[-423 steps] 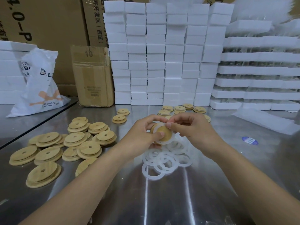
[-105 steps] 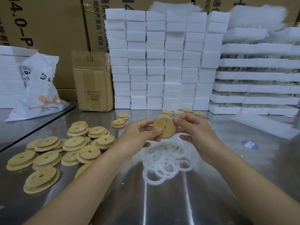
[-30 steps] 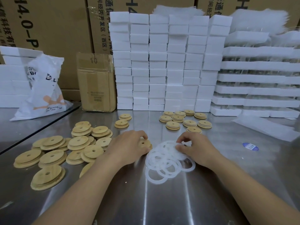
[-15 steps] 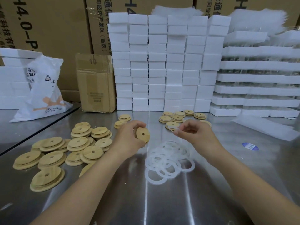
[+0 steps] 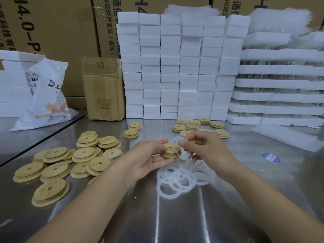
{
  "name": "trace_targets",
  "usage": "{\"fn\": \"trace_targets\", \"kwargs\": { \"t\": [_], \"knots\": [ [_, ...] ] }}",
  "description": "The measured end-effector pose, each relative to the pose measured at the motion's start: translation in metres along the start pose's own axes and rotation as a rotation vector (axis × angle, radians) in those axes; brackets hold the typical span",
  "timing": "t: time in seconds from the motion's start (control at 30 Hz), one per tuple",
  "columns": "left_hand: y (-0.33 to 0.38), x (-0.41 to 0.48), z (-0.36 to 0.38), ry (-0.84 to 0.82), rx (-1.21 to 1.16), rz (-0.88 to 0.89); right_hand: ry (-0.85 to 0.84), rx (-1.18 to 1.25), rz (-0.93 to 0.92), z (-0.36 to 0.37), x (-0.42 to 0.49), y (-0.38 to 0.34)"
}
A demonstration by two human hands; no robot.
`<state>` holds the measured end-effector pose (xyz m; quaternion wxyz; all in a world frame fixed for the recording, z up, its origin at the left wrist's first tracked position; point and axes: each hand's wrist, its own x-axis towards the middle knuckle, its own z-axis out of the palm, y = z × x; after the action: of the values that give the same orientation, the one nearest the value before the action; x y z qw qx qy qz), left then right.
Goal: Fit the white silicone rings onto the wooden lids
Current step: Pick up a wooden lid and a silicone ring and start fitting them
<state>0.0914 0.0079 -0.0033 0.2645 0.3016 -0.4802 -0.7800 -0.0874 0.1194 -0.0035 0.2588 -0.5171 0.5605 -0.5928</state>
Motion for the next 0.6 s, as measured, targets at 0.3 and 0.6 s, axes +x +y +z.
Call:
{"fn": "trace_targets", "kwargs": {
  "t": [0.3, 0.6],
  "knots": [
    [-0.0004, -0.0014, 0.0032, -0.003, 0.004, -0.054, -0.072, 0.043, 0.006, 0.0045, -0.0019, -0.0023],
    [-0.0008, -0.004, 0.0046, -0.067, 0.061, -0.104, -0.058, 0.022, 0.021, 0.0065, -0.0028, 0.0004]
  ]
}}
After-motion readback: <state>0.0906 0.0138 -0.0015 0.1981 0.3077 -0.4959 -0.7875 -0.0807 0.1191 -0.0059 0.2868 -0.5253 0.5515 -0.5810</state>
